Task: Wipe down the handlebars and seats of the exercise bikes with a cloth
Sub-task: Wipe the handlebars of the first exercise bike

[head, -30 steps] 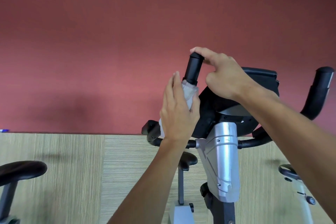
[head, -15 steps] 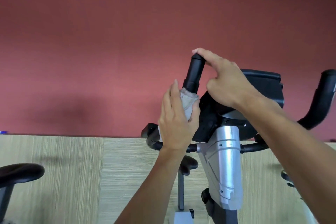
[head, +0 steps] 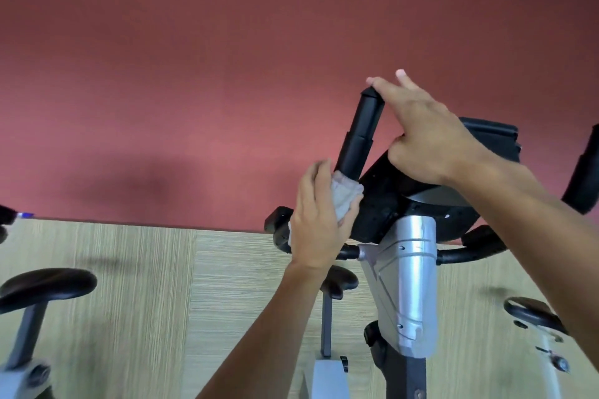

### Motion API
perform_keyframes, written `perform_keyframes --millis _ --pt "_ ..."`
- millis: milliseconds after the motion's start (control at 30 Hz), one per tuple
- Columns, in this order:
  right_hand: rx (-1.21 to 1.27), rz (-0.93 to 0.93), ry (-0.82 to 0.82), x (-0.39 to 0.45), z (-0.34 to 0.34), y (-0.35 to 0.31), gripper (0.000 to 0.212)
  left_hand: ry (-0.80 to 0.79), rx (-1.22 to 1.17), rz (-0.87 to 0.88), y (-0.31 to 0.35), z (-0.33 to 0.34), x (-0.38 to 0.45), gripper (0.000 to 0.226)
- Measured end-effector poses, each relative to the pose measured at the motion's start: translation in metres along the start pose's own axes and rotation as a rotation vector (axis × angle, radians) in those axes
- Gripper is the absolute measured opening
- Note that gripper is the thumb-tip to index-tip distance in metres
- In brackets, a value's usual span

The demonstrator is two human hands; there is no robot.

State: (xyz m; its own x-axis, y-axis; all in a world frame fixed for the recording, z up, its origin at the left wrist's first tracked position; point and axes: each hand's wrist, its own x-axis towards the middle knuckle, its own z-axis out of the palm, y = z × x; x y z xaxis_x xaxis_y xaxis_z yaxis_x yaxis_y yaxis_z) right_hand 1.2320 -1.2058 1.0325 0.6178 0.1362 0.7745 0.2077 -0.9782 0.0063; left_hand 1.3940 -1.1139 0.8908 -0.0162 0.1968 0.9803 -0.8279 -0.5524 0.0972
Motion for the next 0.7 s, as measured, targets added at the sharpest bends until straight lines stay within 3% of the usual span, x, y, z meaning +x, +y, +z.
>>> perform_keyframes --millis 167,267,333,467,567,700 --pt "-0.397 -0.297 0.032 -0.005 0.003 0.008 0.093 -0.243 -0.065 -0.263 -0.024 -0.01 -0.028 0.073" --pt "-0.593 -0.496 0.105 -0.002 0.013 0.005 0.069 -0.273 -0.181 -0.29 -0.026 -0.015 -0.025 0.073" --pt "-0.695 -0.56 0.064 0.005 0.027 -0.002 0.06 -0.271 -0.27 -0.264 -0.024 -0.017 -0.015 0.073" --pt "-0.791 -0.504 0.002 0.013 0.061 -0.01 0.058 -0.168 -0.314 -0.077 -0.024 -0.012 0.006 0.05" --pt "-0.908 -0.383 -0.06 0.02 0.06 -0.031 0.062 -0.18 -0.372 -0.016 -0.037 -0.008 0.012 0.042" --pt "-0.983 -0.368 -0.209 0.027 0.064 -0.048 0.035 -0.309 -0.475 -0.021 -0.055 -0.005 0.018 0.053"
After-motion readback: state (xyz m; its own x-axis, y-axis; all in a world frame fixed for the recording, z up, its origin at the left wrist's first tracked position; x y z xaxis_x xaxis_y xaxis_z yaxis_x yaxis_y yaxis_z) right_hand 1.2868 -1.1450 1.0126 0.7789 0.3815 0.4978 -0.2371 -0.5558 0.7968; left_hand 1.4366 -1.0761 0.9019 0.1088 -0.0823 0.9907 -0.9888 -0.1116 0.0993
